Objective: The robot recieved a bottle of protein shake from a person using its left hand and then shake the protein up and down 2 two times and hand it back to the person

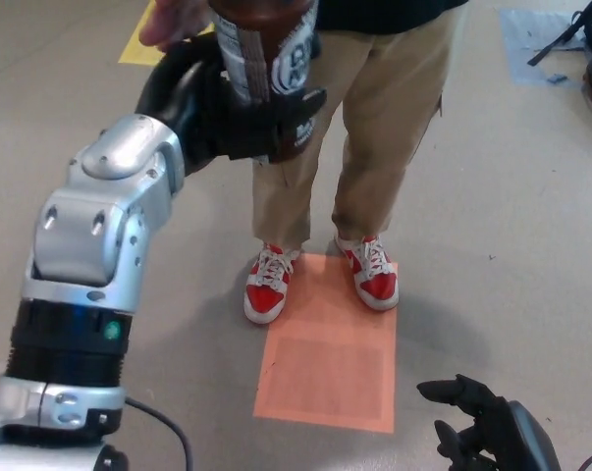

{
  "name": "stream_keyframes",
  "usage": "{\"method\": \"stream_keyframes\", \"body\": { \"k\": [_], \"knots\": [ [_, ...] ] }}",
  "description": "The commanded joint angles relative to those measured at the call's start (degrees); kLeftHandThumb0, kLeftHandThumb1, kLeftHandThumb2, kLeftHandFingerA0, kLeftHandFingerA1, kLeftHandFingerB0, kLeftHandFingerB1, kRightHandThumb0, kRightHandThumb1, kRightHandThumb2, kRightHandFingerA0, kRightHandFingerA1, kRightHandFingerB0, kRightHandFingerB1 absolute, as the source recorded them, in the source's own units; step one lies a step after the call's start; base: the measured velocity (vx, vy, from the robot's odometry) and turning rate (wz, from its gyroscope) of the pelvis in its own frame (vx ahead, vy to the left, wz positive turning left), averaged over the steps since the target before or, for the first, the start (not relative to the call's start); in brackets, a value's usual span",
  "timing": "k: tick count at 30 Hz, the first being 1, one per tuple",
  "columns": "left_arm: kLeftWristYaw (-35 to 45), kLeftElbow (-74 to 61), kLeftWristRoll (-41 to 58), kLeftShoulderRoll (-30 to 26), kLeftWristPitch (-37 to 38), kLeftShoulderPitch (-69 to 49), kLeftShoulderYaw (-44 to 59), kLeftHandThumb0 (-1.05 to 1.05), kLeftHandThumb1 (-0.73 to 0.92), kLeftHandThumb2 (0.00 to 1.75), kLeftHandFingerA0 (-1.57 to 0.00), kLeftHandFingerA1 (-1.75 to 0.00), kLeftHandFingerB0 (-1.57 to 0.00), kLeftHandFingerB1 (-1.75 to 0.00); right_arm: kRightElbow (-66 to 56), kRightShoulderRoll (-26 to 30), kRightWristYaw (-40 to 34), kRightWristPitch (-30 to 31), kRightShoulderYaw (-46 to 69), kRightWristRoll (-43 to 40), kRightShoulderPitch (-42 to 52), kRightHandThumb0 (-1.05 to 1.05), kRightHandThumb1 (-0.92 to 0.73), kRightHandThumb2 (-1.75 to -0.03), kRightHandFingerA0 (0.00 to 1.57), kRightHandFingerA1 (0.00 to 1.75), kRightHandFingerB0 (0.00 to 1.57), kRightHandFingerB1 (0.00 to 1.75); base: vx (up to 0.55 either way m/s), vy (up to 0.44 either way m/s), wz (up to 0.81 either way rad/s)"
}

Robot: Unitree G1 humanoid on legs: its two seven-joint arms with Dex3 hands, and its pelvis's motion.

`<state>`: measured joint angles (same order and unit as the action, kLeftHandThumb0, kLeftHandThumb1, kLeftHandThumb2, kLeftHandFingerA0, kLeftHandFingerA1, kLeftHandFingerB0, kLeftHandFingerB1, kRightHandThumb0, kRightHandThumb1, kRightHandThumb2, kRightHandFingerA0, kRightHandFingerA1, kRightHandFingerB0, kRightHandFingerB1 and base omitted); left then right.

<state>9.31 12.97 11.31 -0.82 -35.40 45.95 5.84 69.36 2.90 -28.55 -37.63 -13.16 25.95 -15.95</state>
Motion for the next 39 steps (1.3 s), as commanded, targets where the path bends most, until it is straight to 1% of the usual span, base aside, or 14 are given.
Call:
{"method": "stream_keyframes", "body": {
  "k": [1,3,9,13,17,18,19,20,23,24,25,32,37,39],
  "knots": [
    [-6.39,5.22,1.65,0.5,-3.67,6.16,5.08,-0.19,0.79,0.68,-0.8,-1.42,-0.67,-0.97,0.16,0.55,0.08,-0.64,0.09,-0.76,0.72,-0.26,-0.82,-0.67,1.03,0.59,0.63,0.48,0.0,0.0,0.0],
    [-6.78,9.43,1.55,-0.11,-2.41,8.62,6.63,-0.18,0.79,0.68,-0.93,-1.36,-0.72,-1.03,0.11,0.9,-0.83,-0.92,-0.49,0.08,0.72,-0.25,-0.82,-0.67,1.01,0.59,0.63,0.49,0.0,0.0,0.0],
    [-6.82,10.33,0.81,-0.35,-1.57,7.46,6.71,-0.16,0.77,0.68,-0.89,-1.36,-0.71,-1.03,-0.15,1.1,-0.04,-0.96,-0.42,-0.31,0.95,-0.23,-0.81,-0.69,1.0,0.6,0.63,0.5,0.0,0.0,0.0],
    [-7.54,8.82,1.42,0.33,-2.5,6.05,7.06,-0.18,0.77,0.62,-0.87,-1.31,-0.72,-0.74,-0.27,1.02,-0.1,-0.82,-0.41,-0.31,0.99,-0.23,-0.8,-0.69,1.02,0.61,0.63,0.5,0.0,0.0,0.0],
    [-6.9,9.15,3.07,0.85,-2.78,6.45,8.01,-0.19,0.71,0.62,-0.88,-1.33,-0.79,-0.67,-0.24,1.1,-0.13,-1.2,-0.18,-0.48,0.44,-0.23,-0.8,-0.69,1.02,0.62,0.63,0.51,0.0,0.0,0.0],
    [-5.32,8.85,2.11,-0.37,-3.4,6.74,6.25,-0.35,0.64,0.6,-0.93,-0.72,-0.59,-0.44,-0.28,1.11,0.24,-0.65,-0.05,-0.59,-0.21,-0.24,-0.8,-0.68,1.02,0.6,0.63,0.49,0.0,0.0,0.0],
    [-1.75,8.48,2.53,-1.96,-4.76,6.7,4.8,-0.57,0.51,0.79,-0.43,-0.54,-0.17,-0.4,-0.32,0.98,-0.14,-0.37,-0.09,-0.42,-0.42,-0.24,-0.8,-0.68,1.03,0.59,0.63,0.49,0.0,0.0,0.0],
    [2.77,8.17,3.08,-3.96,-6.13,6.45,2.83,-0.78,0.5,0.84,0.0,-0.05,0.0,-0.04,-0.3,0.9,-0.11,-0.75,0.08,-0.61,-0.39,-0.21,-0.79,-0.7,1.03,0.62,0.63,0.5,0.0,0.0,0.0],
    [9.04,7.52,3.31,-7.07,-6.27,5.36,-0.82,-0.79,0.49,0.78,0.0,0.0,0.0,0.0,-0.12,0.83,0.28,-1.65,0.55,-1.16,-0.3,-0.22,-0.78,-0.7,1.04,0.63,0.64,0.51,0.0,0.0,0.0],
    [9.95,6.89,3.0,-7.85,-5.56,4.55,-2.01,-0.8,0.6,0.59,0.0,0.0,0.0,0.0,-0.08,0.92,0.28,-1.5,0.53,-1.0,-0.35,-0.23,-0.79,-0.7,1.03,0.63,0.63,0.5,0.0,0.0,0.0],
    [11.04,5.86,2.31,-8.97,-4.9,3.46,-3.72,-0.89,0.52,0.9,0.0,0.0,0.0,0.0,-0.07,1.0,0.18,-1.2,0.43,-0.77,-0.36,-0.24,-0.8,-0.69,1.03,0.62,0.64,0.49,0.0,0.0,0.0],
    [14.71,-5.05,-9.14,-19.44,13.18,-9.72,-19.47,-0.85,0.53,0.98,0.0,-0.11,0.0,-0.15,0.34,0.84,0.32,-0.47,0.36,-0.56,-1.06,-0.25,-0.81,-0.69,1.03,0.61,0.64,0.5,0.0,0.0,0.0],
    [9.44,-9.03,-17.49,-24.96,21.14,-17.24,-26.12,-0.98,0.76,1.12,-0.08,-0.15,-0.08,-0.12,0.21,0.78,0.56,-0.4,0.48,-0.65,-1.35,-0.24,-0.8,-0.7,1.0,0.6,0.64,0.5,0.0,0.0,0.0],
    [4.41,-7.36,-21.08,-26.34,28.15,-22.66,-27.52,-0.81,0.69,1.07,-0.05,-0.41,-0.02,-0.25,0.38,0.82,0.89,-0.4,0.63,-0.81,-1.65,-0.25,-0.82,-0.68,0.99,0.59,0.62,0.48,0.0,0.0,0.0]
  ]
}}
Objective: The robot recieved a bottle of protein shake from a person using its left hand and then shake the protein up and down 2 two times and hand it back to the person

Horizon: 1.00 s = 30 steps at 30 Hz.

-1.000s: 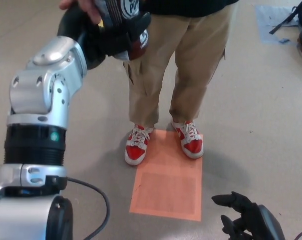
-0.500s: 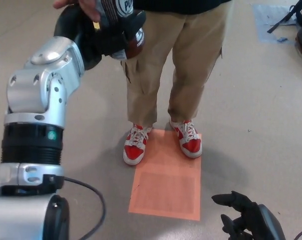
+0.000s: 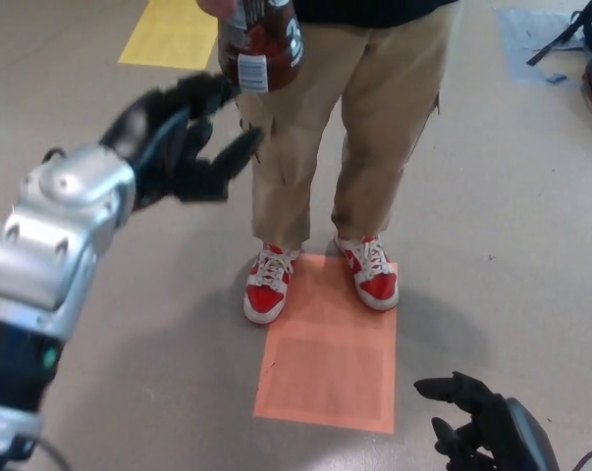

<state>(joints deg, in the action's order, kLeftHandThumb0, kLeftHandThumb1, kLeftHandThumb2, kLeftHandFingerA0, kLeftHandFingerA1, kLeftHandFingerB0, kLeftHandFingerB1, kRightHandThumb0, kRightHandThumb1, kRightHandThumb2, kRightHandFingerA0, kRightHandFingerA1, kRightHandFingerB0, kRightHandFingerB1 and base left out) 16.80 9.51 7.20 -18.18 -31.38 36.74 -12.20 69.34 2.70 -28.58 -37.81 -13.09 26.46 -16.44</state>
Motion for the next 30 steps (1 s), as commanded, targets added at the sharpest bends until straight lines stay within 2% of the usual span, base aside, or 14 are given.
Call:
{"method": "stream_keyframes", "body": {
  "k": [1,2,3,4,5,6,10,14,15,18,19,20,21,30],
  "knots": [
    [-6.24,-1.3,-18.66,-9.2,28.32,-15.28,-10.01,-0.83,0.85,0.66,-0.19,-0.29,-0.07,-0.23,0.54,1.21,1.4,0.02,0.82,-1.58,-1.81,-0.26,-0.81,-0.67,0.98,0.57,0.61,0.47,0.0,0.0,0.0],
    [-7.21,-0.59,-19.26,-9.33,29.35,-15.85,-10.27,-0.83,0.85,0.66,-0.19,-0.29,-0.07,-0.23,0.57,1.26,1.48,0.06,0.89,-1.64,-1.93,-0.26,-0.81,-0.67,0.98,0.57,0.61,0.47,0.0,0.0,0.0],
    [-10.08,1.7,-20.8,-9.6,31.85,-17.27,-10.92,-0.38,0.39,1.01,0.0,-0.46,0.0,-0.47,0.64,1.37,1.47,0.97,0.62,-1.26,-2.38,-0.34,-0.83,-0.64,0.88,0.52,0.54,0.41,0.0,0.0,0.0],
    [-12.47,3.67,-22.0,-9.8,33.72,-18.31,-11.42,-0.38,0.39,1.01,0.0,-0.46,0.0,-0.47,0.71,1.45,1.36,2.07,0.21,-0.7,-2.78,-0.34,-0.83,-0.64,0.88,0.52,0.54,0.41,0.0,0.0,0.0],
    [-16.87,7.39,-24.07,-9.85,36.21,-19.89,-12.61,-0.86,0.65,0.97,-0.22,-0.43,-0.1,-0.37,0.73,1.7,1.45,4.33,-0.8,0.54,-3.29,-0.39,-0.81,-0.66,0.72,0.45,0.41,0.35,0.0,0.0,0.0],
    [-18.99,10.13,-25.13,-9.96,37.23,-20.7,-13.59,-0.86,0.65,0.97,-0.27,-0.45,-0.11,-0.38,0.83,1.8,1.13,5.96,-1.66,1.62,-3.73,-0.36,-0.74,-0.63,0.55,0.38,0.31,0.31,0.0,0.0,0.0],
    [-27.04,22.94,-27.53,-8.96,41.94,-20.56,-16.28,-0.84,0.61,0.93,-0.31,-0.47,-0.1,-0.38,1.32,2.23,0.14,11.46,-4.21,4.73,-7.07,-0.33,-0.68,-0.6,0.42,0.4,0.32,0.33,0.0,0.0,0.0],
    [-28.34,30.55,-22.19,-5.31,45.45,-20.64,-12.32,-0.79,0.56,0.88,-0.35,-0.48,-0.12,-0.38,1.73,2.45,0.54,15.15,-5.48,5.62,-9.52,-0.36,-0.68,-0.6,0.41,0.44,0.34,0.34,0.0,0.0,0.0],
    [-29.0,33.25,-21.11,-4.49,46.99,-20.82,-11.48,-0.77,0.55,0.86,-0.34,-0.48,-0.08,-0.37,1.98,2.77,1.87,17.73,-6.54,6.57,-10.39,-0.4,-0.72,-0.61,0.38,0.44,0.31,0.33,0.0,0.0,0.0],
    [-30.33,37.95,-20.58,-3.52,49.43,-20.06,-11.08,-0.73,0.52,0.83,-0.32,-0.47,-0.09,-0.32,2.2,3.15,2.42,19.11,-6.9,6.52,-11.48,-0.38,-0.69,-0.6,0.43,0.44,0.32,0.34,0.0,0.0,0.0],
    [-31.12,39.62,-20.86,-3.25,49.86,-19.52,-11.36,-0.65,0.59,0.59,-0.36,-0.37,-0.1,-0.23,2.23,3.25,2.55,19.3,-6.8,6.22,-11.76,-0.38,-0.68,-0.6,0.44,0.44,0.32,0.34,0.0,0.0,0.0],
    [-31.35,40.1,-20.96,-3.18,50.01,-19.35,-11.45,-0.65,0.59,0.59,-0.36,-0.37,-0.1,-0.23,2.23,3.28,2.58,19.35,-6.79,6.14,-11.83,-0.38,-0.68,-0.6,0.44,0.44,0.32,0.34,0.0,0.0,0.0],
    [-33.03,42.02,-21.98,-3.04,49.45,-18.75,-12.37,-0.65,0.48,0.8,-0.27,-0.46,-0.03,-0.25,2.27,3.41,2.69,19.92,-7.02,6.22,-12.2,-0.39,-0.68,-0.6,0.43,0.44,0.32,0.34,0.0,0.0,0.0],
    [-36.8,48.39,-23.03,-2.29,51.38,-15.77,-13.53,-0.57,0.45,0.77,-0.29,-0.47,-0.03,-0.27,2.5,3.23,3.26,19.83,-6.54,4.7,-12.89,-0.36,-0.71,-0.61,0.41,0.42,0.26,0.34,0.0,0.0,0.0]
  ]
}}
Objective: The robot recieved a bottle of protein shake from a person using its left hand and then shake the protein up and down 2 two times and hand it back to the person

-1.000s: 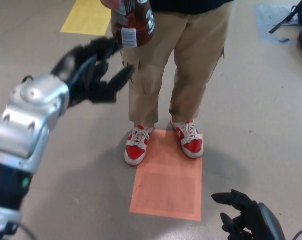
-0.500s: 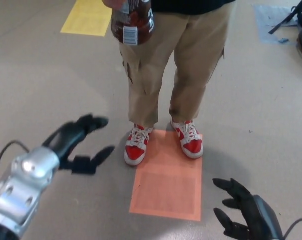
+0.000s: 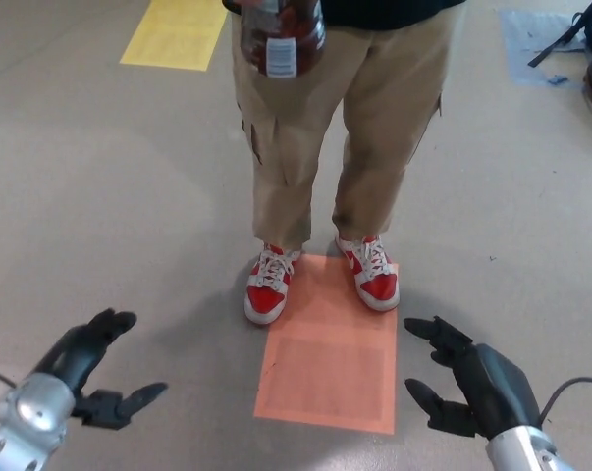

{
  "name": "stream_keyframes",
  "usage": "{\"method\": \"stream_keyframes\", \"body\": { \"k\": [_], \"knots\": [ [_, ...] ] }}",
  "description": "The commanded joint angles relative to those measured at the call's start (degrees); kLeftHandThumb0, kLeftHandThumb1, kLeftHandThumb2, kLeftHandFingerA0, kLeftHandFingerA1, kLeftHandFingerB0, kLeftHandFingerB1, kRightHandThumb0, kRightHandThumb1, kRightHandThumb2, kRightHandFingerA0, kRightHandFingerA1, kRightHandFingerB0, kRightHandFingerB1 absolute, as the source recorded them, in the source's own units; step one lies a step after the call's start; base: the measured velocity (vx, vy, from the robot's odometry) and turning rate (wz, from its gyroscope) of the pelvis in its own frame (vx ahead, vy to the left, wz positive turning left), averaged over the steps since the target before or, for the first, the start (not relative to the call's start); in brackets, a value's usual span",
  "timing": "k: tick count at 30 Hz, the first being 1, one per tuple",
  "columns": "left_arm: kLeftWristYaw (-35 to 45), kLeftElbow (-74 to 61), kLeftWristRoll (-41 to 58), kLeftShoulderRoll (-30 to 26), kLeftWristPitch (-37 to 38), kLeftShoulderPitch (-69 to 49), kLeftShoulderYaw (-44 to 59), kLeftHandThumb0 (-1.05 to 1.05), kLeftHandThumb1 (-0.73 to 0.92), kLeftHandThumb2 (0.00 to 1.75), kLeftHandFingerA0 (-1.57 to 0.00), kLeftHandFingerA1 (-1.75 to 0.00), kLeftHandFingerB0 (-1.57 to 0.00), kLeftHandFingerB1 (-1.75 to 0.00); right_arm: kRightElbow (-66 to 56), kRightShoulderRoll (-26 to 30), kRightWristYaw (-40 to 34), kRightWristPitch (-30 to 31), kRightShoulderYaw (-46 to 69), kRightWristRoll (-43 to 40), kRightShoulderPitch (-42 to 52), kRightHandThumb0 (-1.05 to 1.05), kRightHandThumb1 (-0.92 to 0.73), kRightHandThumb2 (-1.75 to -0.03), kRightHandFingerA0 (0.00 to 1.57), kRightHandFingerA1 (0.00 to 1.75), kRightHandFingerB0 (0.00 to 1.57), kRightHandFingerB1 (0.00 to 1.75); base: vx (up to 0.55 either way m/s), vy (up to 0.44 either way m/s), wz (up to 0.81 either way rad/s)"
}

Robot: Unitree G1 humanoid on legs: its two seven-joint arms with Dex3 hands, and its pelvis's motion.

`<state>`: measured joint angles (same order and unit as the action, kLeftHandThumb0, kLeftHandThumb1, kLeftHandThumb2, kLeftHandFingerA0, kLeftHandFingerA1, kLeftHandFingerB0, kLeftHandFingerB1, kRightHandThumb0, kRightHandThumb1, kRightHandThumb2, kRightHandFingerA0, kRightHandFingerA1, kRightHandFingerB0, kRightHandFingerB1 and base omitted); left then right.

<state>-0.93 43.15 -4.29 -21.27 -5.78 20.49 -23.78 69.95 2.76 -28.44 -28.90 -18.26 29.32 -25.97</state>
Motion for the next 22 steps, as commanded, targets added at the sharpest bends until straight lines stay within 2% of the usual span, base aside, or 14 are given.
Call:
{"method": "stream_keyframes", "body": {
  "k": [1,2,3,4,5,12,13,18,20,22],
  "knots": [
    [-19.13,15.33,-11.85,0.71,26.36,0.74,-2.35,-0.57,0.46,0.78,-0.29,-0.47,-0.02,-0.26,1.96,3.05,3.02,10.64,-0.98,1.31,-3.26,-0.35,-0.71,-0.61,0.42,0.42,0.26,0.34,0.0,0.0,0.0],
    [-19.22,15.55,-12.12,0.62,26.56,0.99,-2.6,-0.59,0.47,0.78,-0.29,-0.47,-0.02,-0.26,2.0,3.01,3.3,10.86,-0.81,1.07,-3.48,-0.35,-0.72,-0.62,0.41,0.4,0.24,0.32,0.0,0.0,0.0],
    [-19.8,16.18,-12.9,0.45,26.75,1.76,-3.18,-0.59,0.47,0.78,-0.27,-0.46,-0.02,-0.25,2.02,2.88,3.83,11.25,-0.49,0.56,-3.96,-0.29,-0.52,-0.99,0.33,0.58,0.08,0.48,0.0,0.0,0.0],
    [-20.32,16.53,-13.43,0.38,26.64,2.24,-3.5,-0.59,0.47,0.78,-0.27,-0.46,-0.02,-0.25,1.98,2.78,3.92,11.25,-0.31,0.28,-4.13,-0.29,-0.52,-0.99,0.33,0.58,0.08,0.48,0.0,0.0,0.0],
    [-20.39,17.05,-13.38,0.44,26.8,2.73,-3.39,-0.6,0.46,0.78,-0.27,-0.46,-0.02,-0.25,1.96,2.79,4.25,11.15,-0.27,0.13,-4.33,-0.33,-0.74,-0.62,0.42,0.4,0.21,0.32,0.0,0.0,0.0],
    [-20.67,20.74,-12.36,1.37,28.55,5.32,-2.43,-0.58,0.45,0.77,-0.27,-0.47,-0.02,-0.23,1.5,2.88,5.02,11.42,0.63,-1.0,-5.5,-0.28,-0.73,-0.62,0.45,0.37,0.18,0.31,0.0,0.0,0.0],
    [-20.41,20.92,-12.32,1.35,28.72,5.63,-2.36,-0.51,0.56,0.6,-0.32,-0.37,-0.05,-0.18,1.44,2.88,4.95,11.45,0.75,-1.1,-5.66,-0.27,-0.72,-0.62,0.46,0.37,0.17,0.31,0.0,0.0,0.0],
    [-20.12,22.64,-15.02,0.68,29.8,7.11,-4.63,-0.55,0.6,0.6,-0.31,-0.36,-0.02,-0.16,1.33,2.82,5.45,11.54,1.59,-1.89,-6.1,-0.23,-0.7,-0.63,0.47,0.37,0.18,0.31,0.0,0.0,0.0],
    [-20.65,23.29,-15.9,0.54,29.92,7.36,-5.31,-0.58,0.63,0.59,-0.32,-0.34,0.0,-0.22,1.25,2.81,6.16,11.85,1.61,-1.93,-6.18,-0.24,-0.72,-0.62,0.47,0.36,0.18,0.3,0.0,0.0,0.0],
    [-21.14,23.57,-15.95,0.63,30.34,7.35,-5.22,-0.56,0.61,0.61,-0.29,-0.35,-0.02,-0.16,1.2,3.1,6.59,11.75,1.32,-1.62,-6.33,-0.27,-0.72,-0.62,0.48,0.35,0.17,0.29,0.0,0.0,0.0]
  ]
}}
